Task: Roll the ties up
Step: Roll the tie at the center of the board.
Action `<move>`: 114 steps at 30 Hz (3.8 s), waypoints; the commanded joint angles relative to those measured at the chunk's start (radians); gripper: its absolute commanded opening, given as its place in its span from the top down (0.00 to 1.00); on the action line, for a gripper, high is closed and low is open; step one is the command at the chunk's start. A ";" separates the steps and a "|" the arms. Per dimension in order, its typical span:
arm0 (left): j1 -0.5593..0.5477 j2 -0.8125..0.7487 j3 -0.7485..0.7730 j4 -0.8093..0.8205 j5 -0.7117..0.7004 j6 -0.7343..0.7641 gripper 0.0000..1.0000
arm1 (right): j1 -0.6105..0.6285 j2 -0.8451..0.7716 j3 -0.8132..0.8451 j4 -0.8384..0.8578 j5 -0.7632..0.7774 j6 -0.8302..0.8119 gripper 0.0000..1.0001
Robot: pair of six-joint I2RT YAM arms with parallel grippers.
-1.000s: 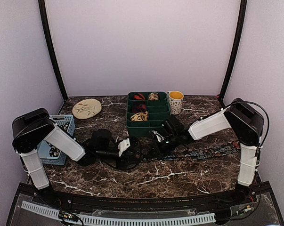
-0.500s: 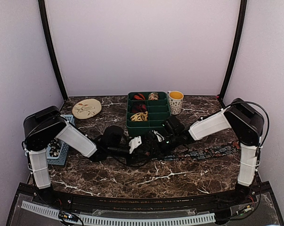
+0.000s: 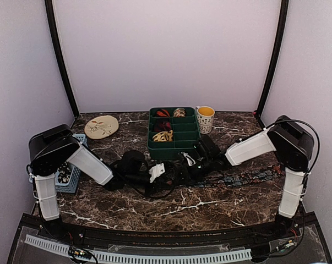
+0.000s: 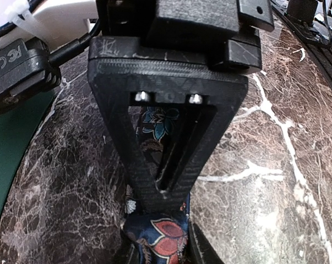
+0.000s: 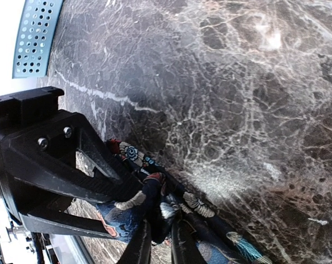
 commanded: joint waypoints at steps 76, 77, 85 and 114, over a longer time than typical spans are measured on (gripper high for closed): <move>0.003 0.023 -0.009 -0.139 -0.026 0.018 0.69 | 0.007 -0.054 -0.021 0.012 0.002 0.051 1.00; 0.005 0.021 -0.009 -0.144 -0.029 0.022 0.69 | 0.003 -0.055 -0.025 0.011 0.002 0.048 1.00; 0.024 0.011 -0.011 -0.145 -0.017 0.018 0.68 | -0.019 -0.044 -0.046 -0.056 0.048 -0.009 1.00; 0.011 0.012 -0.116 0.278 0.056 -0.114 0.57 | -0.019 0.048 -0.073 -0.074 0.108 -0.064 1.00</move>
